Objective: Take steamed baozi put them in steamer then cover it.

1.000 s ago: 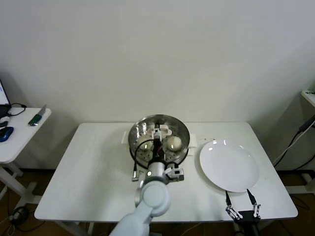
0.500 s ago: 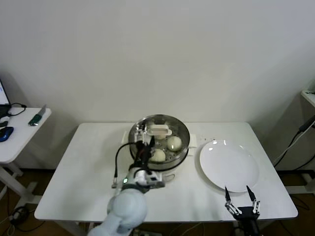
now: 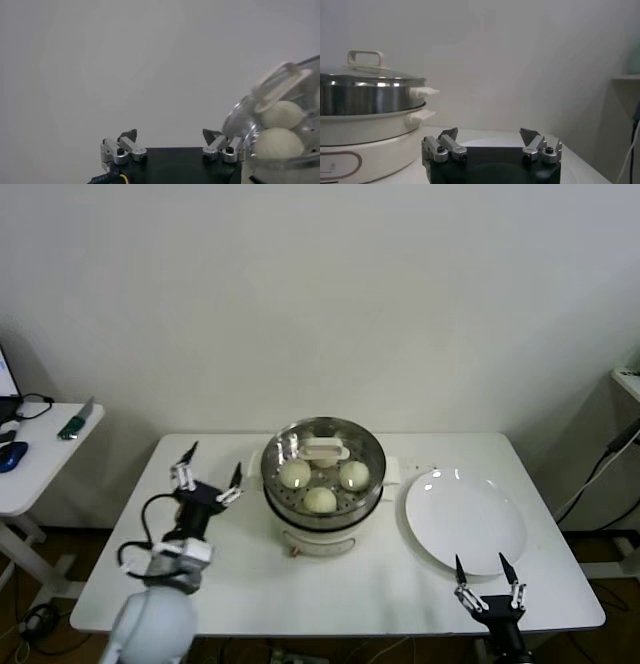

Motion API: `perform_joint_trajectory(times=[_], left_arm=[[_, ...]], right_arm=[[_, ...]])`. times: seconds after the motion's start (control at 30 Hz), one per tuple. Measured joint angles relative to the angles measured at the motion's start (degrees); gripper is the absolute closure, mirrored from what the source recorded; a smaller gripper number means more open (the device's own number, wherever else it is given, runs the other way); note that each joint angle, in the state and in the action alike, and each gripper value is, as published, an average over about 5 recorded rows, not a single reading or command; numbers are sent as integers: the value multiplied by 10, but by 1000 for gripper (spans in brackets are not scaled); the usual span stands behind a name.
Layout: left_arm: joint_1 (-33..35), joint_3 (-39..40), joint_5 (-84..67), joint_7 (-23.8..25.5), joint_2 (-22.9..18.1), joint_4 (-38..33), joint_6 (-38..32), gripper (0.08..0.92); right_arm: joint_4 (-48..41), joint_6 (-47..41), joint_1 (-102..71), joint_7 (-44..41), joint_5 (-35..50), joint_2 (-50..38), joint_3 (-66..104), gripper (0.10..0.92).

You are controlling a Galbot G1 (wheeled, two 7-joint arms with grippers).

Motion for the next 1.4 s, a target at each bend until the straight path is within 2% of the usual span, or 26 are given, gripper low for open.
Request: perform_joint_trajectory(times=[0.27,0.57,0.97,1.4], left_arm=[[83,-100,-200,-10,-2,24,-88,177],[146,-131,-355,-11,-16,77,-171,177],[179,-109,-405,-10,-37,156,-256,177],[203,-94,-411,-10,-47,176,-299,177]], right_arm=[[-12,12,3,2,0,0,-1,203],[-23,21,7,2,3,1,-4,203],[-34,27,7,0,11,-4,-5,203],[-35,26,4,0,12,-6,-6,203]])
